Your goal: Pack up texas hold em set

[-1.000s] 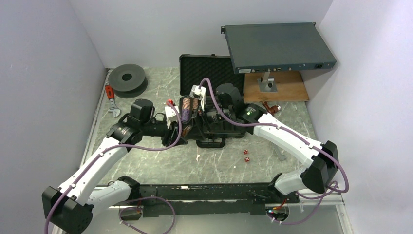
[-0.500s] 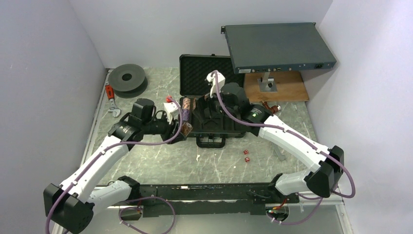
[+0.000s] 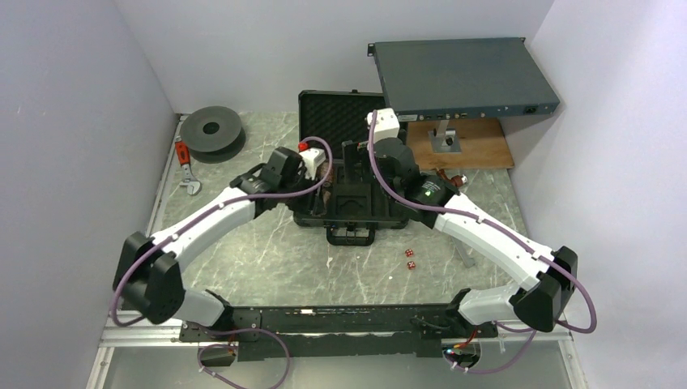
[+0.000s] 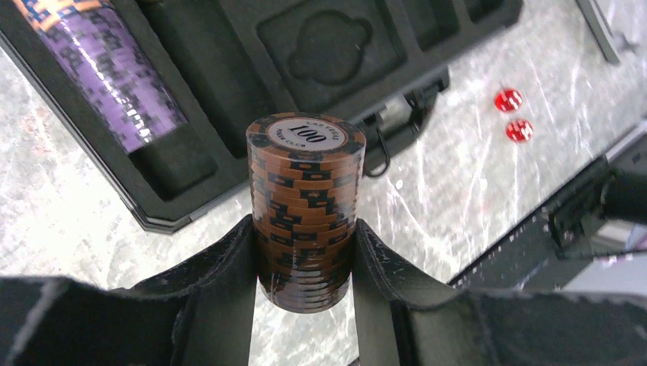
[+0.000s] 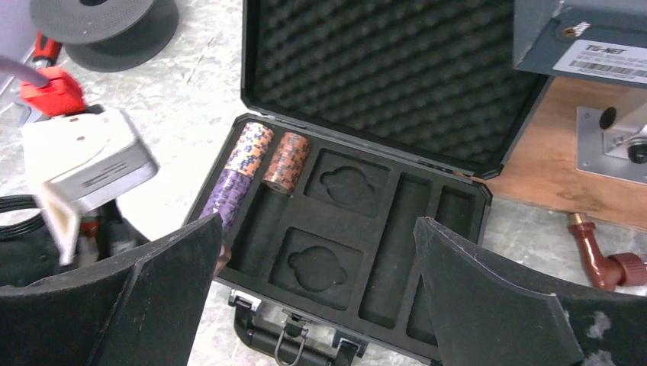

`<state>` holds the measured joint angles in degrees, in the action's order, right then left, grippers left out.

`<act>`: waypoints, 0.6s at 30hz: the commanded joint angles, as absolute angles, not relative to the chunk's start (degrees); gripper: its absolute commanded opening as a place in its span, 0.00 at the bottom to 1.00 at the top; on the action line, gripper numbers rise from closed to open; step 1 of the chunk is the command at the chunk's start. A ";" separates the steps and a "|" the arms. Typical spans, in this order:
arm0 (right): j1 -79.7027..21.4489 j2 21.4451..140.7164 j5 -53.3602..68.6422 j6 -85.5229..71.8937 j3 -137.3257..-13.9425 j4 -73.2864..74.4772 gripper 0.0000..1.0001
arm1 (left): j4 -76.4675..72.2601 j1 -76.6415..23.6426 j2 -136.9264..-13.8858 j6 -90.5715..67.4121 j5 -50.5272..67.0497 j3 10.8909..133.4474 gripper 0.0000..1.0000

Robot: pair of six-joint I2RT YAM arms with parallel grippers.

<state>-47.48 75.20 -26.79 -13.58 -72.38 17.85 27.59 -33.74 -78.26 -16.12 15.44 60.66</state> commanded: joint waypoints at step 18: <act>-49.19 71.90 -33.22 -12.86 -72.25 13.71 1.00 | 33.05 -35.15 -99.83 -30.68 0.15 79.31 0.00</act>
